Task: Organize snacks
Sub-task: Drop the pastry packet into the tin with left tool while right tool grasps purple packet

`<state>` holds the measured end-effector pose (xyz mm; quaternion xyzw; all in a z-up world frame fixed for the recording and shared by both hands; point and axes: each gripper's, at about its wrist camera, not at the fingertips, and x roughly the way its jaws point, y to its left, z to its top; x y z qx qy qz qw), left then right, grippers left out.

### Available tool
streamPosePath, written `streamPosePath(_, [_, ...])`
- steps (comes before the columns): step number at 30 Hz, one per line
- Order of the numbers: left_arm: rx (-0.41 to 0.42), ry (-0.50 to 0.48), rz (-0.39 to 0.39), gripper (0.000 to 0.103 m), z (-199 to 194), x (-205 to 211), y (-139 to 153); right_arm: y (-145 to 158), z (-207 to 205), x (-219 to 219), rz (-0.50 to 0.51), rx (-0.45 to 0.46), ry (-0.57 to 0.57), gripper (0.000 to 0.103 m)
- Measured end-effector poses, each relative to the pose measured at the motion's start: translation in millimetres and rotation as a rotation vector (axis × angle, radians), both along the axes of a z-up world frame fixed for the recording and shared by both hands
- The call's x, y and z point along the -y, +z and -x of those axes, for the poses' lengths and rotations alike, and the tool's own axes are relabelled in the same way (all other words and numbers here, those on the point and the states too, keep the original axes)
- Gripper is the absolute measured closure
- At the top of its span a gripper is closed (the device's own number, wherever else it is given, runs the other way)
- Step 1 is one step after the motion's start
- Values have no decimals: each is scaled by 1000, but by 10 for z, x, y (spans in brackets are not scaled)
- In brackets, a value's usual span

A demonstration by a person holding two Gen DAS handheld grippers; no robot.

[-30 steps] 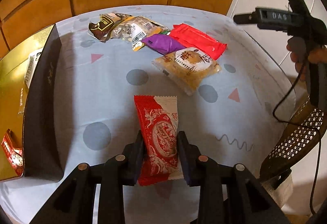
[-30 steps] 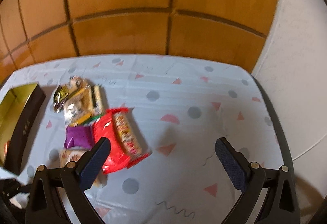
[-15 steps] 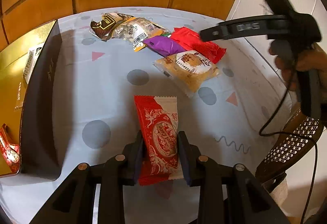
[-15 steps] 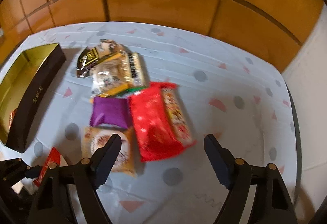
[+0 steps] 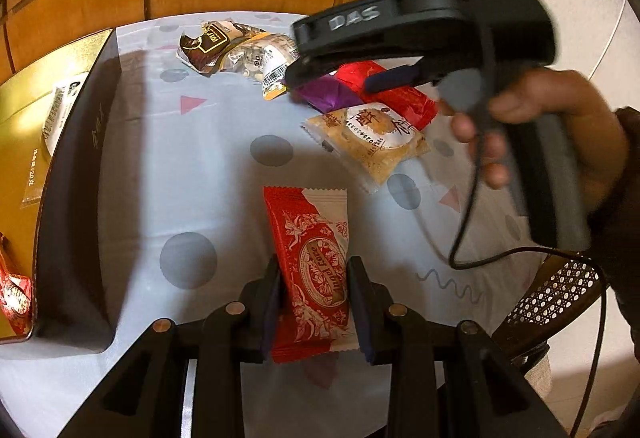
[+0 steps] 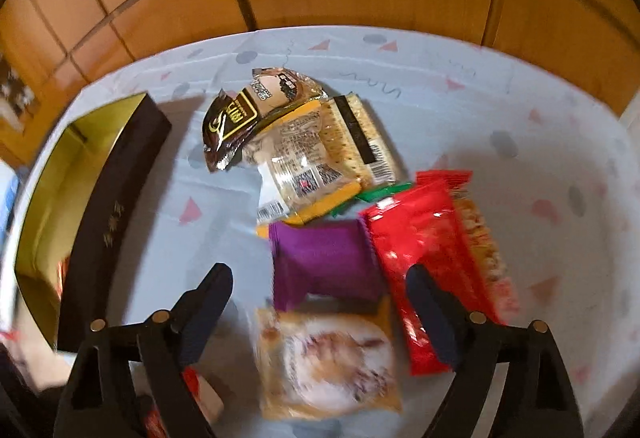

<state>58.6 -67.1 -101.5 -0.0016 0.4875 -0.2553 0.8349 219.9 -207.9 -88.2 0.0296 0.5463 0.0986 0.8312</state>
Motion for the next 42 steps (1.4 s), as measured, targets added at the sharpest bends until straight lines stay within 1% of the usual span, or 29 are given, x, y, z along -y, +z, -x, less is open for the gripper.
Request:
streamPosePath(1, [0,0,2,71,2,0,1,-43,-31,-7,2,-7,-6,14])
streamPosePath(3, [0,0,3,71,4,-4,-1,-69,-76,-71,41,22,3,12])
streamPosePath(4, [0,-1,3,71,5,-5,-2,-88,-96,-95,59,22,10,15])
streamPosePath(5, [0,-1,3,71,7,-7,-4,-100,-98,-149,77,25,31,31])
streamPosePath(6, [0,-2,3,71,7,-9,-5,-128,-99,-183,84,4,52,45])
streamPosePath(7, [0,-2,4,71,6,-13,-8,-145,-83,-195,94,-9,65,48])
streamPosePath(8, [1,-1,6,71,8,-16,-9,-148,-38,-243,118,1,94,50])
streamPosePath(9, [3,0,6,71,14,-14,-8,-146,-7,-272,127,3,116,50])
streamPosePath(12, [8,-3,-5,71,27,-2,-3,-155,106,-314,103,-9,173,48])
streamPosePath(17, [24,-22,-33,73,49,35,19,-190,201,-295,92,10,154,48])
streamPosePath(18, [31,-29,-44,73,56,49,27,-192,209,-285,80,10,154,47])
streamPosePath(19, [36,-33,-49,74,63,56,34,-195,215,-264,65,5,157,43])
streamPosePath(20, [40,-35,-55,74,72,57,42,-193,233,-245,60,6,159,43])
streamPosePath(23, [50,-41,-41,74,99,33,107,-200,233,-236,64,13,169,42])
streamPosePath(25, [79,-54,-31,74,155,1,217,-203,245,-235,62,21,174,41])
streamPosePath(27, [119,-75,-2,74,241,-51,381,-220,222,-240,59,28,174,41])
streamPosePath(29, [131,-72,31,74,287,-140,516,-210,227,-230,65,41,177,42])
streamPosePath(32, [135,-31,105,74,303,-354,721,-204,251,-234,71,55,183,42])
streamPosePath(33, [141,8,141,74,287,-491,824,-214,254,-239,72,58,185,42])
streamPosePath(35, [160,78,174,74,242,-719,974,-203,289,-240,85,72,200,42])
streamPosePath(39, [135,248,209,74,4,-1238,1147,-204,337,-247,87,75,214,42])
streamPosePath(42, [106,357,187,74,-158,-1558,1148,-196,339,-263,99,78,218,42])
